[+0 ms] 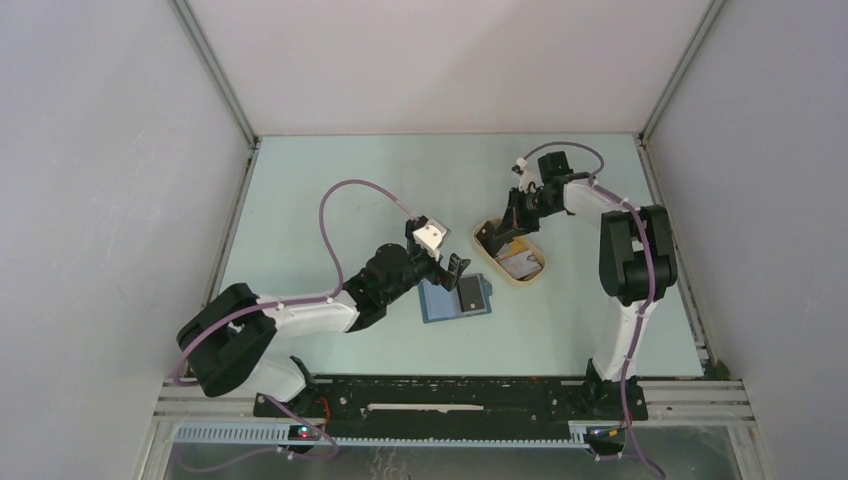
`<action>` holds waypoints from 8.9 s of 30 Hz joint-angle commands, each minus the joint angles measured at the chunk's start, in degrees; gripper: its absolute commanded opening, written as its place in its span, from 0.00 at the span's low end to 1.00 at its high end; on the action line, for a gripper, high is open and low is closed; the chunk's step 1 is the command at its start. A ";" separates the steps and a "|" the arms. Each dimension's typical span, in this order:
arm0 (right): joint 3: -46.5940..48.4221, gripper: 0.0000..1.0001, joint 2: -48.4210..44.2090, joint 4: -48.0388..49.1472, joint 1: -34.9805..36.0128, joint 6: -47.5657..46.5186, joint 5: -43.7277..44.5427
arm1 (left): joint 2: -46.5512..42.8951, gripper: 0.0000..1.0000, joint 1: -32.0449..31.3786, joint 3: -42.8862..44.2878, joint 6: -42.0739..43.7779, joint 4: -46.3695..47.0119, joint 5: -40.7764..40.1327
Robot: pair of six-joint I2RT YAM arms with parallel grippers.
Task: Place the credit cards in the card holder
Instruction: Pick up the credit card from the storage box, then insert the credit card into the card holder.
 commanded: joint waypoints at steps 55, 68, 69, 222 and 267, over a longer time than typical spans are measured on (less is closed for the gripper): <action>-25.45 0.00 -52.21 11.84 -5.49 -11.80 -40.61 | -12.40 1.00 2.12 -13.79 -31.26 41.51 21.49; -25.99 0.00 -50.95 11.87 -6.59 -13.81 -44.20 | -10.02 1.00 5.17 -13.28 -31.14 41.47 24.71; -26.00 0.00 -50.69 11.89 -6.43 -14.03 -44.19 | -9.33 1.00 5.13 -12.81 -31.13 41.48 25.04; -31.69 0.00 -19.18 26.31 8.78 14.08 2.62 | 5.08 0.36 2.98 -2.78 -44.36 -27.43 4.69; -35.39 0.00 -15.45 31.36 7.58 16.77 -3.46 | 5.34 0.30 2.75 -2.97 -44.22 -26.82 5.59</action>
